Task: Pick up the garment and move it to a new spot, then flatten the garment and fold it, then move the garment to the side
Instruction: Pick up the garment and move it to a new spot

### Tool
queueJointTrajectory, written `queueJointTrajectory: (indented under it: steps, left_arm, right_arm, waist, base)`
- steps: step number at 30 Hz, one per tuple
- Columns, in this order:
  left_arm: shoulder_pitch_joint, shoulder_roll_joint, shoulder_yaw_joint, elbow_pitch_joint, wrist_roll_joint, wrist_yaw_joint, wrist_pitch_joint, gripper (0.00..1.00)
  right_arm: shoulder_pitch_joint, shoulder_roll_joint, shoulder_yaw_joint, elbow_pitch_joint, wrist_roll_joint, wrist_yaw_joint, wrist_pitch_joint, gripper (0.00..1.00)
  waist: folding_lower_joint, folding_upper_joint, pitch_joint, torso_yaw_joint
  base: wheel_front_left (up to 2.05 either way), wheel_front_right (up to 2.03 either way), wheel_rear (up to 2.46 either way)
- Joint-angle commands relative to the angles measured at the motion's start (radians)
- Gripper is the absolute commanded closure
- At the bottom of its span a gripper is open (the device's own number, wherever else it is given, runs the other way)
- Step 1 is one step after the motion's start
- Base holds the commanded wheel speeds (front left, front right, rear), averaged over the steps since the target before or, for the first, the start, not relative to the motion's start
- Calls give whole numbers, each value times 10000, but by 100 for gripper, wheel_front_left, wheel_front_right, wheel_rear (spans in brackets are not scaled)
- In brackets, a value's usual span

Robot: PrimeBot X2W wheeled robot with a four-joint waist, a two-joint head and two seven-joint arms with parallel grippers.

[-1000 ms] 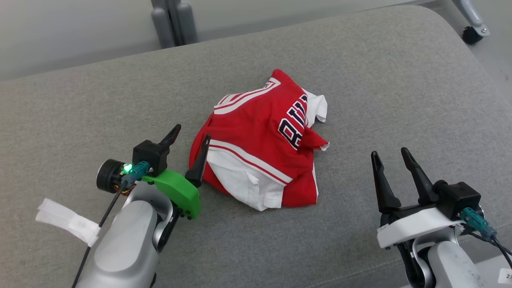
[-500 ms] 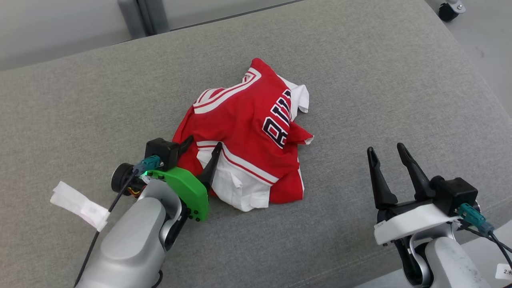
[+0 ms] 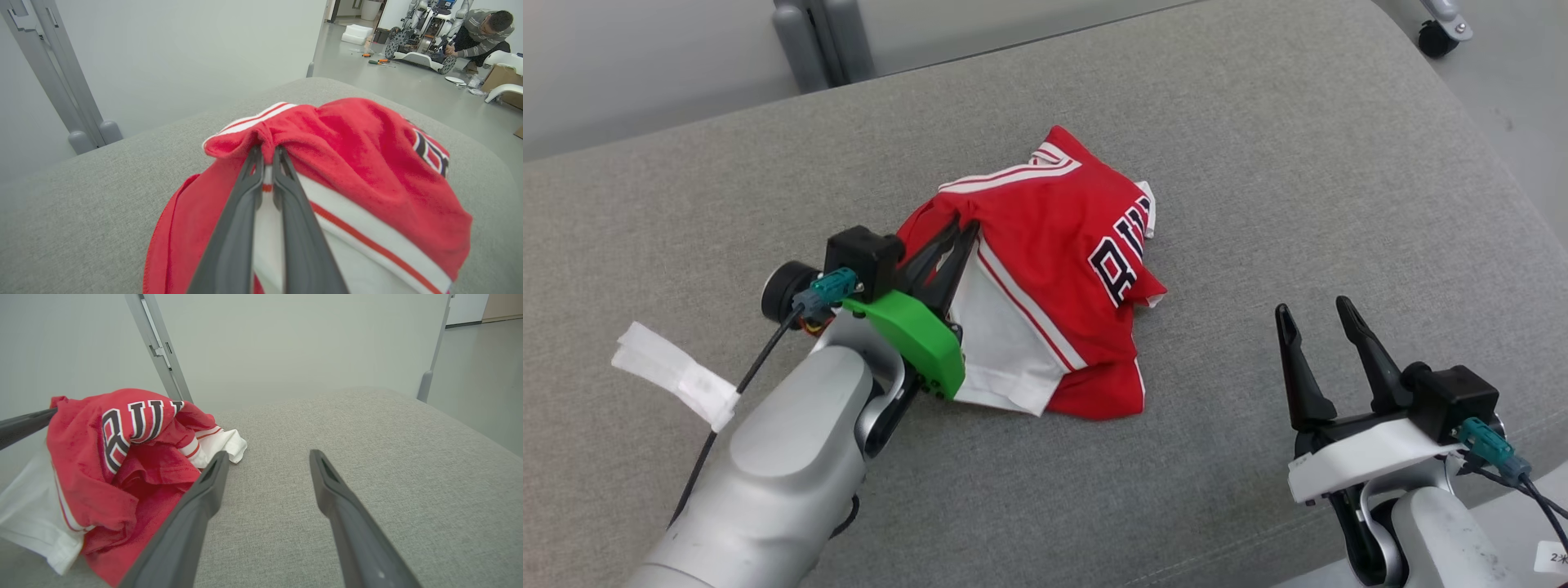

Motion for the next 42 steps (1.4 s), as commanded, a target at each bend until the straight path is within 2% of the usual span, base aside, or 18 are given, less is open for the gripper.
queueJointTrajectory:
  steps: [1, 11, 18, 25, 33, 42]
  left_arm:
    - [-355, -13, -9, -214, 123, -17, -66, 100]
    - [-3140, -52, 234, -1688, 530, -17, -113, 100]
    - [-5476, 340, 582, -2070, 758, -18, 148, 100]
    - [-6464, 935, 937, -2145, 810, 85, 267, 100]
    - [-6100, 1374, 1018, -2238, 771, 237, 222, 100]
    - [-5647, 2226, 1234, -2452, 854, 609, 220, 100]
  right_arm:
    - [138, 21, 40, 40, 2, 1, -34, 0]
    - [335, 172, 22, 169, 42, 1, -34, 0]
    - [365, 320, -57, 204, 63, 1, -34, 0]
    - [422, 429, -187, 234, 63, 1, -34, 0]
    - [335, 328, -179, 58, -3, 1, -34, 0]
    - [223, 184, 105, -333, -54, 1, -34, 0]
  waist:
    - [0, 0, -251, 137]
    - [0, 0, -634, 109]
    - [0, 0, -526, -24]
    - [0, 0, -512, 161]
    - [0, 0, -507, 1073]
    - [0, 0, -412, 2838]
  base:
    - [0, 0, 0]
    - [0, 0, 0]
    - [0, 0, 0]
    - [0, 0, 0]
    - [0, 0, 0]
    - [0, 0, 0]
